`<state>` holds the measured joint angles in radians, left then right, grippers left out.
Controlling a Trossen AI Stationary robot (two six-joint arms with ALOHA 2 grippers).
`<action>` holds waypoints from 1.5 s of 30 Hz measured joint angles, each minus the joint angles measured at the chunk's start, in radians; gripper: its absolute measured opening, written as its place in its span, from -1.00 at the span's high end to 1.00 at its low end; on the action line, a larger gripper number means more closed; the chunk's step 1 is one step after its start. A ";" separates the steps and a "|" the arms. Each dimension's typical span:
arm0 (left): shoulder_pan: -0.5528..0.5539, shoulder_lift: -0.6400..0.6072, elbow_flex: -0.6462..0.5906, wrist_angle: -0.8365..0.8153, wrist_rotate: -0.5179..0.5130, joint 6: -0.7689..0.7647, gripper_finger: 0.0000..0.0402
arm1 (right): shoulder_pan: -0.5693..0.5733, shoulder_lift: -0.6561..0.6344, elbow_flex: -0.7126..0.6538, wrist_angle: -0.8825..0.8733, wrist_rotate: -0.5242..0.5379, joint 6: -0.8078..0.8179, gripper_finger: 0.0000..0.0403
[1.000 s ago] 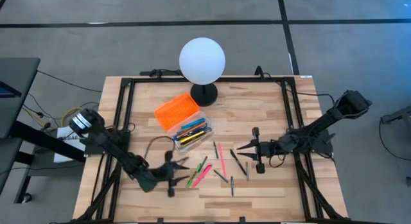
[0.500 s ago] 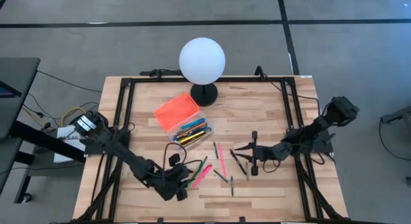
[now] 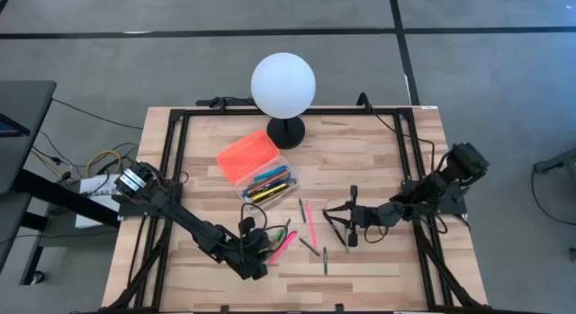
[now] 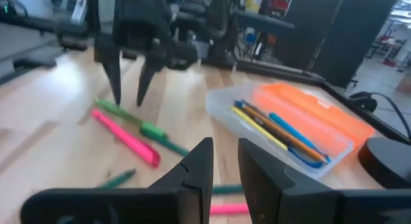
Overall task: Pick & place school supplies into a supply box
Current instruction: Put the green pen into the orange supply box
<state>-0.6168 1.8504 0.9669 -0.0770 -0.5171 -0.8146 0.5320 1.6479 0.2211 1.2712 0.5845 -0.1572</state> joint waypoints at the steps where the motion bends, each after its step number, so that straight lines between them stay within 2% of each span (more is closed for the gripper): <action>1: 0.000 0.010 0.010 -0.008 0.004 0.000 0.42 | -0.003 0.007 0.003 0.009 -0.003 0.000 0.68; 5: 0.003 0.039 0.043 -0.087 0.017 -0.010 0.42 | -0.004 0.009 0.001 0.007 -0.003 0.005 0.68; 15: 0.013 0.050 0.051 -0.100 0.057 -0.017 0.42 | -0.004 0.007 0.001 0.009 -0.003 0.007 0.68; 18: 0.017 0.049 0.051 -0.161 0.069 -0.058 0.42 | -0.004 0.007 0.001 0.009 -0.003 0.008 0.68; 25: 0.015 0.046 0.055 -0.319 0.015 -0.188 0.42 | -0.004 0.007 0.001 0.005 -0.004 0.016 0.68; 31: 0.024 0.045 0.055 -0.409 -0.014 -0.227 0.42 | -0.004 0.007 0.001 -0.003 -0.005 0.027 0.68; 40: 0.046 0.045 0.055 -0.426 0.027 -0.066 0.43 | -0.004 0.007 0.001 -0.007 -0.005 0.028 0.68; 45: 0.056 0.046 0.054 -0.426 0.042 -0.043 0.58 | -0.004 0.007 0.001 -0.007 -0.005 0.028 0.68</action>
<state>-0.5605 1.8961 1.0208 -0.5030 -0.4747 -0.8581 0.5277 1.6550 0.2226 1.2640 0.5794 -0.1290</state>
